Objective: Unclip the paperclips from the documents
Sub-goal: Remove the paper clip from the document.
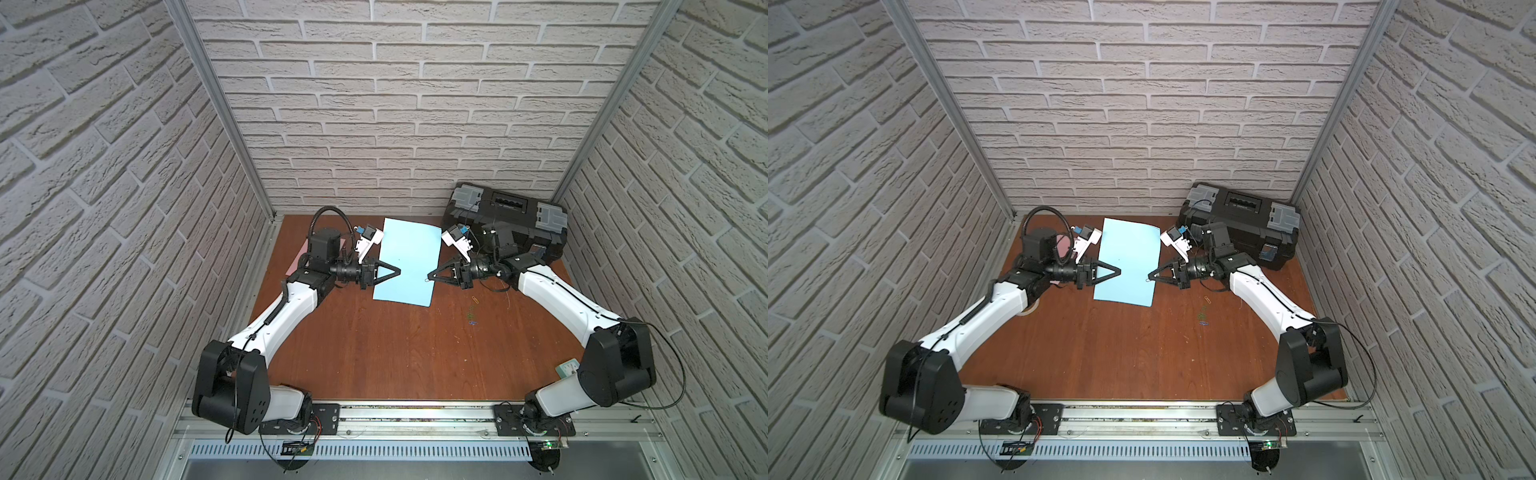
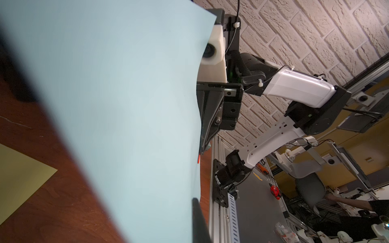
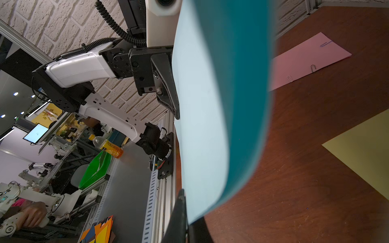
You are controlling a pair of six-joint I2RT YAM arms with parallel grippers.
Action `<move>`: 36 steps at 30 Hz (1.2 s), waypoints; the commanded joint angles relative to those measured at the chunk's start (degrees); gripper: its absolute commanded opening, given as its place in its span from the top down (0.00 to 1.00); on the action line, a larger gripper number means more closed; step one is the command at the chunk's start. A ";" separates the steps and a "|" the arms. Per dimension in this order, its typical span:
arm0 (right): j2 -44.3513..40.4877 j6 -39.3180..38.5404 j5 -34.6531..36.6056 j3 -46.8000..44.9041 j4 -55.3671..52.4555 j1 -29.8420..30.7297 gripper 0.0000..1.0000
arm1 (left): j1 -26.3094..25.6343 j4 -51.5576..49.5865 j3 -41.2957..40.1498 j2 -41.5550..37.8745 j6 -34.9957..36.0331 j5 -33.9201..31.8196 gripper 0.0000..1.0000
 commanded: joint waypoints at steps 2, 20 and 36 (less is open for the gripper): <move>-1.59 -0.89 0.63 0.68 -2.14 -2.17 0.94 | 1.57 0.79 1.25 -2.21 1.60 -0.15 1.00; -2.04 -1.61 0.97 0.16 -3.21 -2.88 0.93 | 1.84 0.26 0.77 -2.61 2.12 -0.29 1.00; -3.18 0.56 8.26 -2.95 -3.10 -4.23 0.96 | 2.03 0.62 1.19 -1.30 2.21 -1.43 1.00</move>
